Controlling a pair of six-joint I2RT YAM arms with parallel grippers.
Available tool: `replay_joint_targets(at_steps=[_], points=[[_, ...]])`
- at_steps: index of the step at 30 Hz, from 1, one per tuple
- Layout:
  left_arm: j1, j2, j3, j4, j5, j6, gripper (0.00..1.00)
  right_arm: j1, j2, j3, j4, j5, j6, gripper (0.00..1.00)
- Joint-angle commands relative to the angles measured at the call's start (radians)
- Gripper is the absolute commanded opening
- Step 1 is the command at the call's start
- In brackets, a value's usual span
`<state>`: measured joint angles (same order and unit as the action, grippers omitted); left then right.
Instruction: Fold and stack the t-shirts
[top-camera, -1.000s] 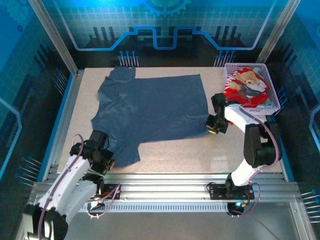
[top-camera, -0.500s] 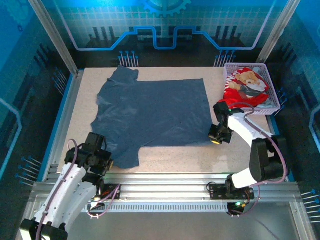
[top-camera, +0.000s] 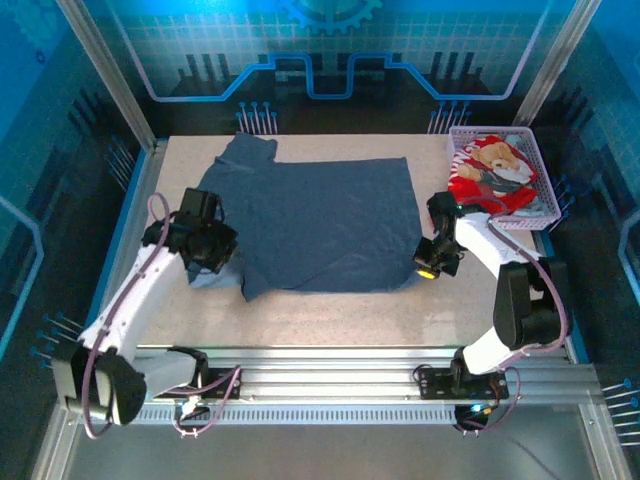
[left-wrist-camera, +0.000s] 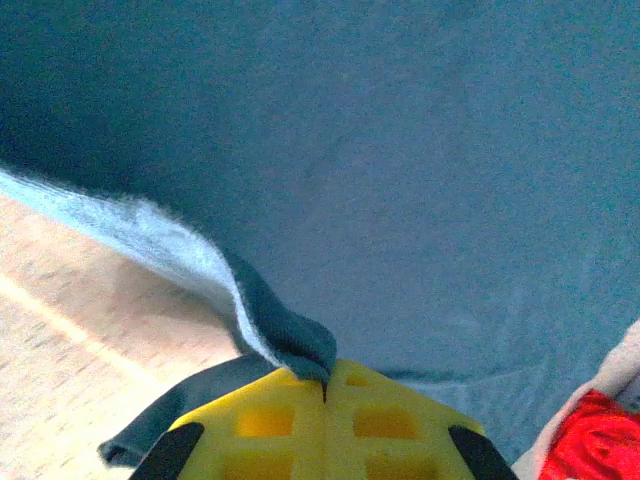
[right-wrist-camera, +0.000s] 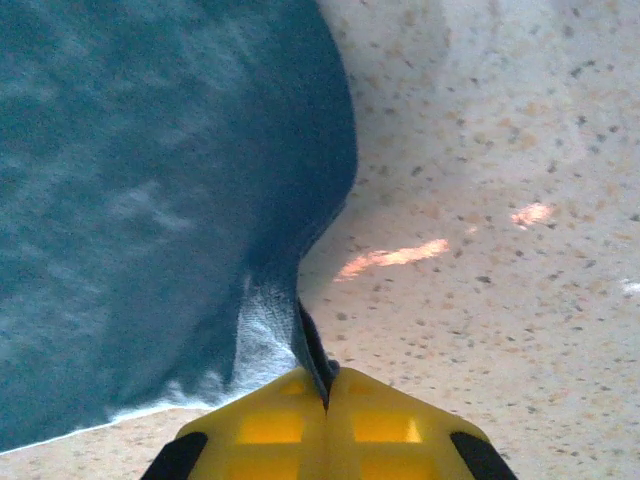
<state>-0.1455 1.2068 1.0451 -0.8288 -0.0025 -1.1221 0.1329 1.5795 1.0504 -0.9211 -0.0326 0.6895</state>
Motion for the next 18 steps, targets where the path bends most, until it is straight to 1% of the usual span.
replay_joint_targets(at_steps=[1,8,18], points=[[0.050,0.110,0.114,0.073,0.001,0.116,0.00,-0.029,0.063,0.102,-0.033,-0.047,0.035,0.00],[0.131,0.282,0.282,0.084,0.026,0.220,0.00,-0.052,0.194,0.285,-0.059,-0.038,0.048,0.00],[0.179,0.437,0.451,0.080,0.036,0.284,0.00,-0.065,0.376,0.497,-0.090,-0.013,0.064,0.00]])
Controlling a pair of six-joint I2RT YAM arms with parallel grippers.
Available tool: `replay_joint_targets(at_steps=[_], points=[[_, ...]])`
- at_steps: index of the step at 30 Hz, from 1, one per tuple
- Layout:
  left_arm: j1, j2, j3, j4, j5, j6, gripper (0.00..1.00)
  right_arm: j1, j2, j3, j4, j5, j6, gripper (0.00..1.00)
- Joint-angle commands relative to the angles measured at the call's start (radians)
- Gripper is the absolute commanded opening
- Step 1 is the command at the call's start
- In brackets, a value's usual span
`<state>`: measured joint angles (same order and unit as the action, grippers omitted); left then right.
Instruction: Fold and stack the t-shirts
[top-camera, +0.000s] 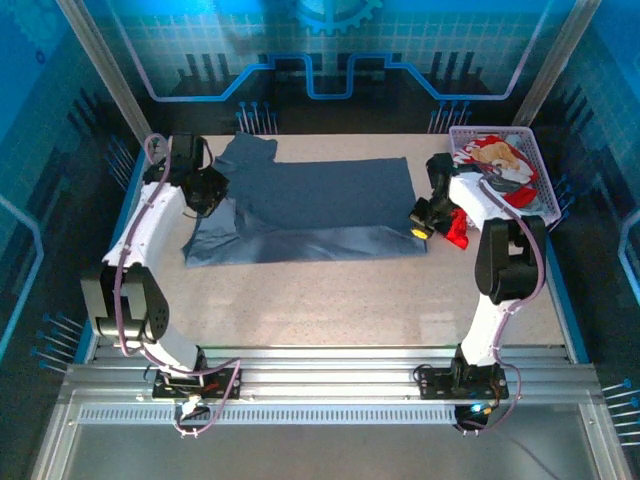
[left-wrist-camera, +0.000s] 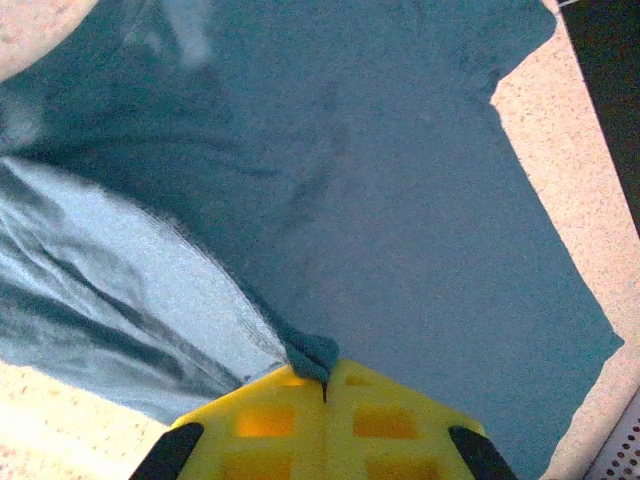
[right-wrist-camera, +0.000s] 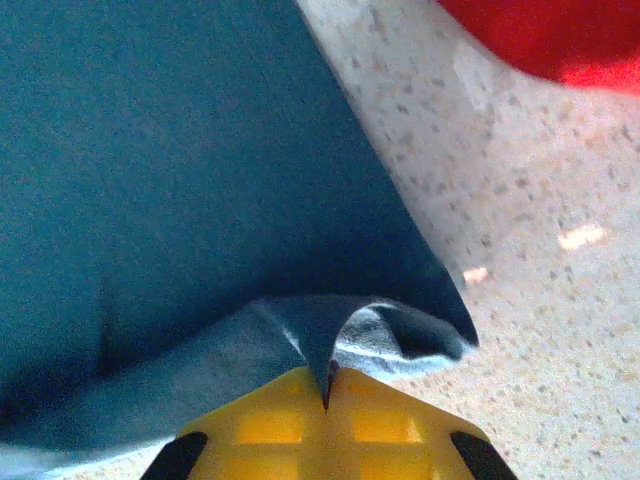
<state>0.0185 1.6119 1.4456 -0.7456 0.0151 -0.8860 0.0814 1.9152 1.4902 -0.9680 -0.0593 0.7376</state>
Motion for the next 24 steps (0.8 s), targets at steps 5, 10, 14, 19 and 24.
replay_joint_targets(at_steps=[5,10,14,19,24], points=[[0.023,0.074,0.086,-0.006,0.019,0.066,0.00,-0.013,0.099,0.131,-0.060,0.023,0.019,0.00],[0.034,0.099,0.091,-0.002,0.019,0.074,0.00,-0.012,0.139,0.175,-0.067,0.030,0.026,0.00],[0.041,0.122,0.110,0.000,0.022,0.088,0.00,-0.013,0.157,0.198,-0.070,0.034,0.032,0.00],[0.047,0.156,0.140,-0.004,0.027,0.098,0.00,-0.013,0.172,0.227,-0.077,0.038,0.037,0.00],[0.051,0.174,0.163,-0.007,0.025,0.099,0.00,-0.015,0.182,0.255,-0.085,0.041,0.043,0.00]])
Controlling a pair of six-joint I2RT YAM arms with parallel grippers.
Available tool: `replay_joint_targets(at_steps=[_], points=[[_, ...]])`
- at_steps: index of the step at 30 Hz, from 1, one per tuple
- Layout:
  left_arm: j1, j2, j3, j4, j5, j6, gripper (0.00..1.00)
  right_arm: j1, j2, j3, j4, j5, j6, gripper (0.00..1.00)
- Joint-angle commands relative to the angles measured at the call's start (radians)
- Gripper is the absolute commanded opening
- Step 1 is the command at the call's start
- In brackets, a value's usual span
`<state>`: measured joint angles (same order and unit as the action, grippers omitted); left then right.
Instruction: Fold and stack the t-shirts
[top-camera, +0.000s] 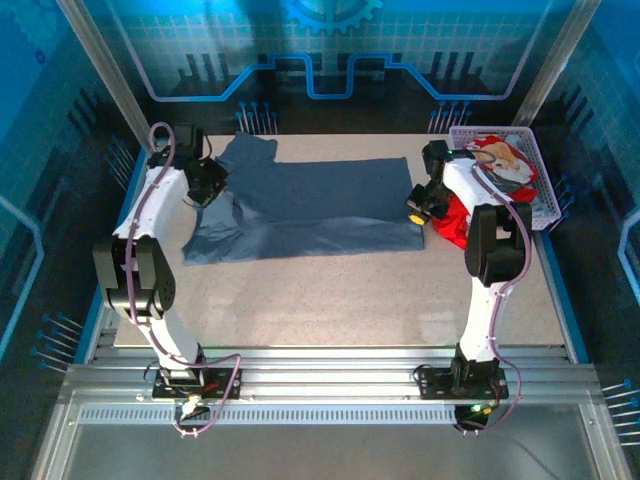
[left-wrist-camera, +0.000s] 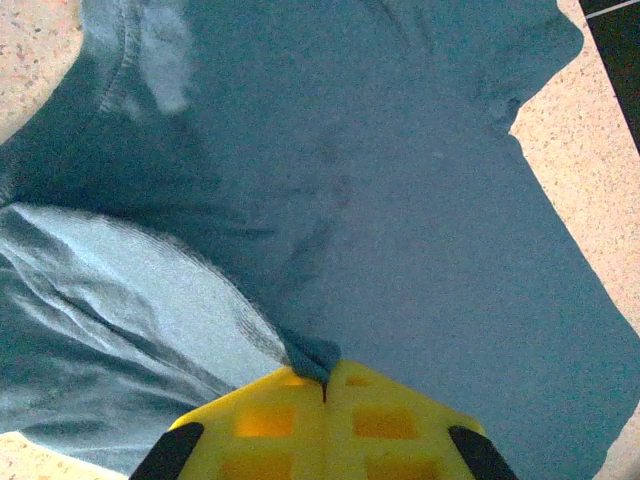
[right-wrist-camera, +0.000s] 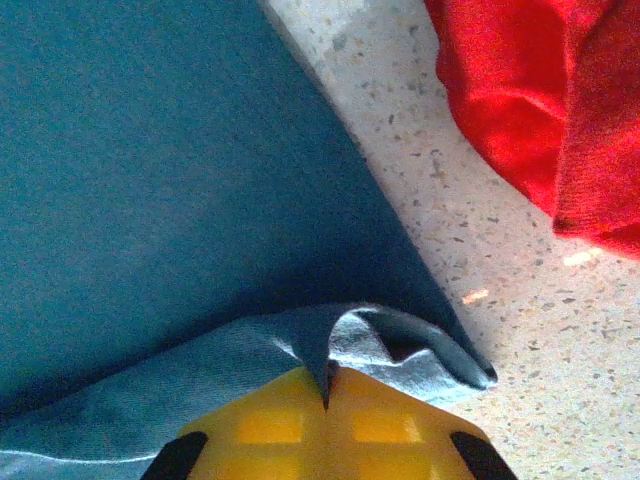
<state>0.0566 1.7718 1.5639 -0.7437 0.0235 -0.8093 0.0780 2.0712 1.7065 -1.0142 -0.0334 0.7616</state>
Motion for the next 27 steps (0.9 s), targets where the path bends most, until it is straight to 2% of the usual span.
replay_joint_targets(at_steps=[1,16,17,18,20,21,24,27], points=[[0.014,0.017,0.051,-0.012,0.015,0.022,0.00,-0.011,0.029,0.045,-0.041,0.017,0.019,0.00],[0.040,0.130,0.111,-0.003,0.042,0.033,0.00,-0.012,0.136,0.171,-0.071,0.016,0.015,0.01],[0.042,0.152,0.126,-0.002,0.063,0.039,0.00,-0.012,0.143,0.180,-0.074,0.016,0.013,0.08],[0.045,0.175,0.148,-0.007,0.081,0.043,0.08,-0.014,0.148,0.187,-0.075,0.020,0.013,0.21],[0.049,0.207,0.192,-0.035,0.093,0.056,0.34,-0.014,0.145,0.195,-0.063,0.020,0.002,0.41],[0.051,0.212,0.210,-0.051,0.087,0.064,0.40,-0.013,0.133,0.197,-0.053,0.021,-0.010,0.47],[0.066,0.157,0.203,-0.073,0.034,0.066,0.48,-0.013,0.070,0.193,-0.028,0.033,-0.050,0.57],[0.088,0.064,0.123,-0.090,0.000,0.050,0.53,-0.015,-0.011,0.152,-0.018,0.041,-0.093,0.61]])
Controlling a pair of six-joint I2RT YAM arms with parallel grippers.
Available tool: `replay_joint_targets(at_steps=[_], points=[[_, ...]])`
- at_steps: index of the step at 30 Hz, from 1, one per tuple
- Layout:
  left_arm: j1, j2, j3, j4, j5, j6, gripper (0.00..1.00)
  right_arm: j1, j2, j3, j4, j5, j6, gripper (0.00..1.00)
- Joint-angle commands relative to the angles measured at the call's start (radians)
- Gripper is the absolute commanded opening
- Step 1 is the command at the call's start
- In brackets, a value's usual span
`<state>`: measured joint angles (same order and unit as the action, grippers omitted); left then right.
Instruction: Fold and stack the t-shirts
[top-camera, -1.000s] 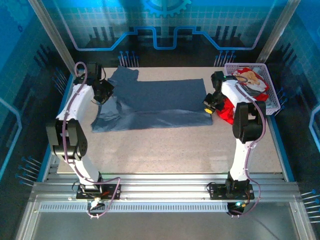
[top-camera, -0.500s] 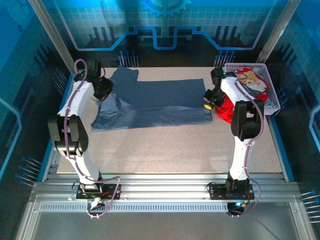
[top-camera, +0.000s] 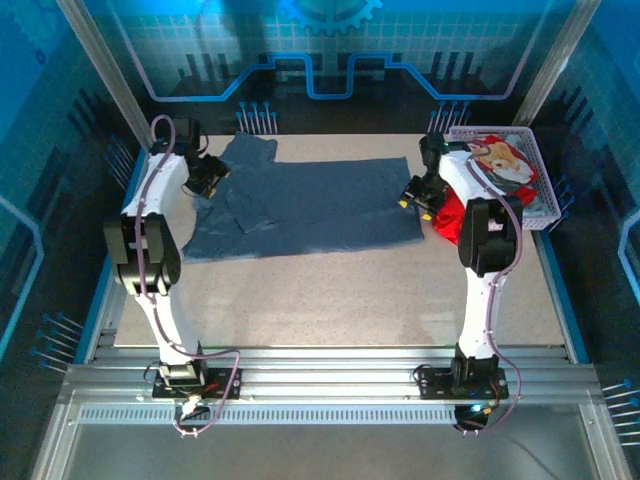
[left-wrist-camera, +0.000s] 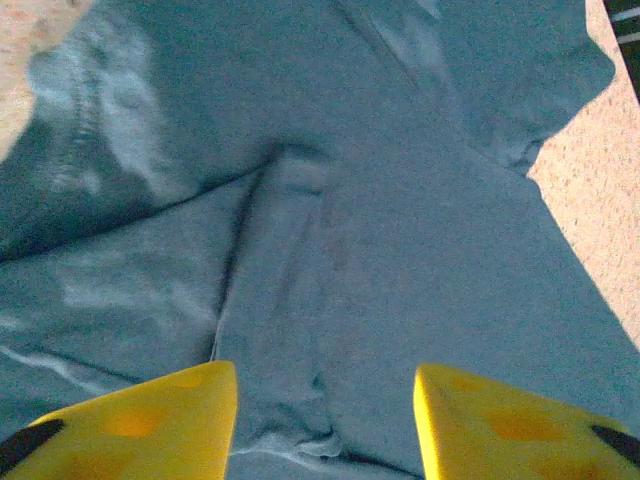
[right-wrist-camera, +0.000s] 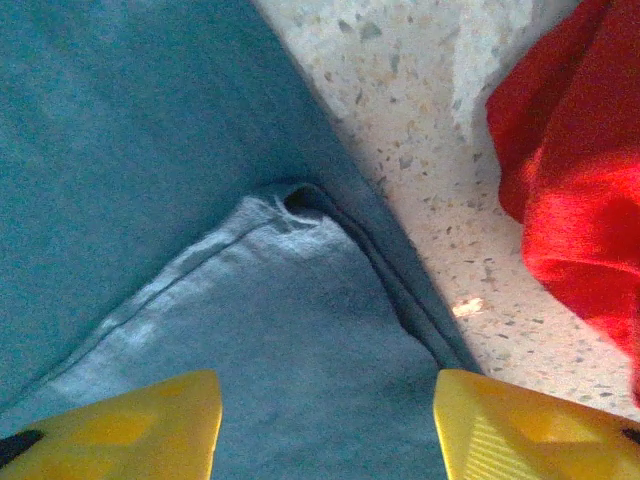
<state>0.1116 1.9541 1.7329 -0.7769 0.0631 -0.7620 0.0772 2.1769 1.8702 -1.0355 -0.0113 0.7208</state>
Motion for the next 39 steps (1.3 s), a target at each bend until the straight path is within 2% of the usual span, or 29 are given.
replay_joint_targets(at_steps=[1,8,15,20,27,34,39], points=[[0.038,-0.151,-0.084,-0.059,-0.039,-0.005,0.53,-0.014,-0.146,-0.037,0.010,0.019,-0.060,0.61],[0.053,-0.378,-0.519,-0.024,0.023,-0.134,0.39,-0.023,-0.384,-0.416,0.121,-0.060,-0.060,0.53],[0.214,-0.456,-0.778,0.053,0.105,-0.228,0.46,-0.089,-0.470,-0.698,0.252,-0.166,0.000,0.56],[0.289,-0.412,-0.817,0.133,0.130,-0.209,0.47,-0.132,-0.478,-0.766,0.332,-0.220,0.056,0.56],[0.318,-0.330,-0.802,0.218,0.093,-0.154,0.46,-0.143,-0.455,-0.778,0.359,-0.215,0.096,0.55],[0.318,-0.252,-0.771,0.261,0.101,-0.139,0.31,-0.115,-0.417,-0.725,0.369,-0.212,0.128,0.52],[0.323,-0.223,-0.743,0.261,0.080,-0.122,0.15,-0.085,-0.354,-0.666,0.354,-0.173,0.149,0.49]])
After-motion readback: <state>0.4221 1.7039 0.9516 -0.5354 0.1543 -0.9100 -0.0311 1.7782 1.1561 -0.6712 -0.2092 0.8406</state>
